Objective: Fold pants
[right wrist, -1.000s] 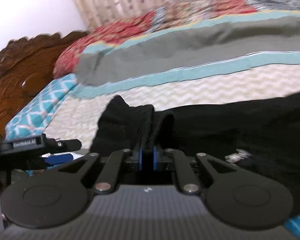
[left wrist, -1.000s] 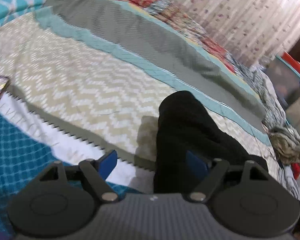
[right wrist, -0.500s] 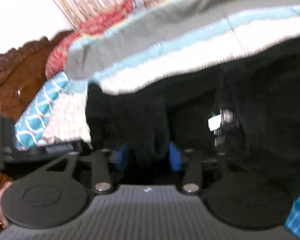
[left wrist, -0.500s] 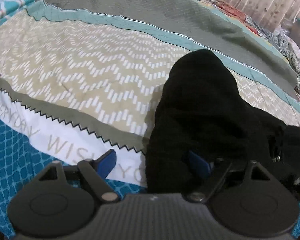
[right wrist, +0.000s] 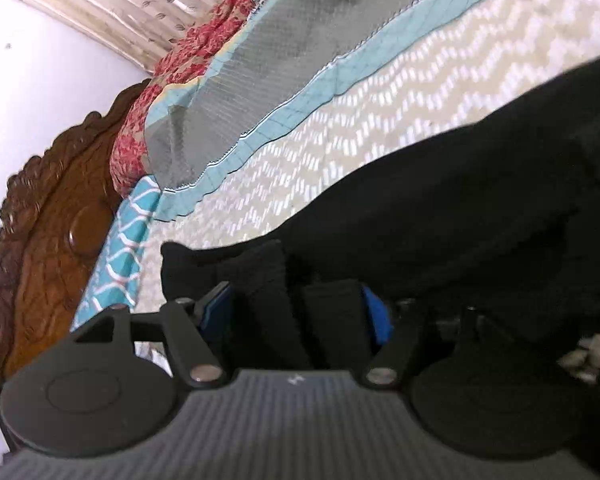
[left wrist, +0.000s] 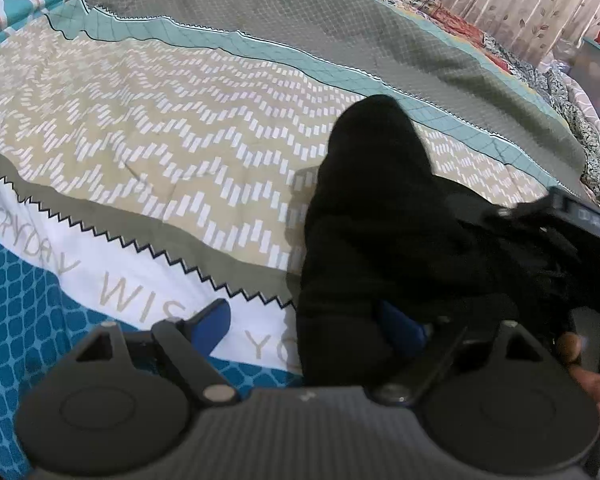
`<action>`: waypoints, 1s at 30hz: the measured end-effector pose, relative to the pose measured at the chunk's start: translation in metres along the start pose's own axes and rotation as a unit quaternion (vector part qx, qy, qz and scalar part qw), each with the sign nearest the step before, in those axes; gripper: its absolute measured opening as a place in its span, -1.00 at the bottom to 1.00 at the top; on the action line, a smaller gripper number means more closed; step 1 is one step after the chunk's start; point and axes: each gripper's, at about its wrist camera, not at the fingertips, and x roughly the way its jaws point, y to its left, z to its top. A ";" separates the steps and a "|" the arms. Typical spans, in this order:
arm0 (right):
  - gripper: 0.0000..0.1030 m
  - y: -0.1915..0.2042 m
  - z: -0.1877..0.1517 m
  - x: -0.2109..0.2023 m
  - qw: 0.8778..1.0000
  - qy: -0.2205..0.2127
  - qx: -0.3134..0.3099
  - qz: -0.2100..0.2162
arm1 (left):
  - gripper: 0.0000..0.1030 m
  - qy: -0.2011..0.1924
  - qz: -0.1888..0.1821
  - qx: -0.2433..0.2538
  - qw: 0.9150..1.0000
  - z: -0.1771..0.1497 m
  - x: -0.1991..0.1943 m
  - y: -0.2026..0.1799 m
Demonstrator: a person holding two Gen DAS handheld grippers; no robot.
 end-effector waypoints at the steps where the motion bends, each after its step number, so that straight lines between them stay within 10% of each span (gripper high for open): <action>1: 0.10 0.007 -0.001 -0.003 1.000 -0.002 -0.012 -0.007 | 0.65 0.000 0.001 0.000 1.000 0.000 0.000 -0.001; 6: -0.12 0.049 -0.014 -0.041 0.989 -0.060 -0.125 -0.046 | 0.77 -0.003 -0.002 -0.001 1.000 -0.001 -0.001 -0.002; 9: -0.13 0.075 -0.041 -0.075 0.962 -0.130 -0.216 -0.099 | 0.98 -0.001 -0.004 -0.006 1.000 0.000 -0.001 -0.008; 15: -0.09 0.026 -0.044 -0.044 0.963 -0.095 -0.123 -0.219 | 0.99 -0.002 0.028 0.026 0.999 -0.005 0.004 -0.026; 27: 0.14 0.031 -0.045 -0.095 0.965 -0.145 -0.131 -0.175 | 0.80 -0.083 0.043 0.054 0.994 0.007 -0.048 -0.037; 30: -0.41 0.035 -0.049 -0.106 0.966 -0.133 -0.151 -0.163 | 0.55 -0.110 0.021 0.058 0.992 0.018 -0.056 -0.048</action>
